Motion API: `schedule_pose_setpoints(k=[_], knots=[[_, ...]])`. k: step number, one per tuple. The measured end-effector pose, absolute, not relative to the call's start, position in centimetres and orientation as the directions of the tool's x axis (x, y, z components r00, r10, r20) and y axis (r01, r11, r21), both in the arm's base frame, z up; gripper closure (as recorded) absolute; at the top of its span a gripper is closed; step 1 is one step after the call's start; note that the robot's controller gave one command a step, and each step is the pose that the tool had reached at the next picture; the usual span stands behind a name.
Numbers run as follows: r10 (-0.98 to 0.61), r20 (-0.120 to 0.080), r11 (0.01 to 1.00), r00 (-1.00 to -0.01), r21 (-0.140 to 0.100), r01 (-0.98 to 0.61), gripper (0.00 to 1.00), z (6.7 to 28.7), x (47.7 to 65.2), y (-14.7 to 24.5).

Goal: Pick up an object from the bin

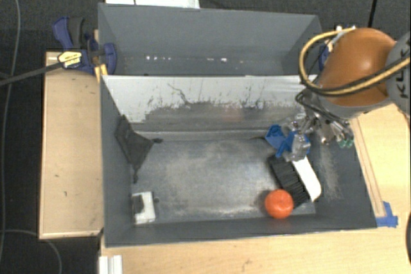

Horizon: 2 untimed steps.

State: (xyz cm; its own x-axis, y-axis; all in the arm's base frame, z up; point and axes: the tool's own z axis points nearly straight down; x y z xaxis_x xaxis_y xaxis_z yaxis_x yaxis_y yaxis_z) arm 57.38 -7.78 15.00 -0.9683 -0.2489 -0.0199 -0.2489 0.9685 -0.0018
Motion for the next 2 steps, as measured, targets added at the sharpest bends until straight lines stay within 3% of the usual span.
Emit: schedule_pose_setpoints(k=[1, 2], knots=[[-0.25, -0.015, 0.968, -0.968, 0.001, -0.25, 1.0, 19.0, 57.7, -8.1], [-0.273, -0.02, 0.962, -0.962, -0.001, -0.273, 1.0, 25.7, 56.6, -7.5]])
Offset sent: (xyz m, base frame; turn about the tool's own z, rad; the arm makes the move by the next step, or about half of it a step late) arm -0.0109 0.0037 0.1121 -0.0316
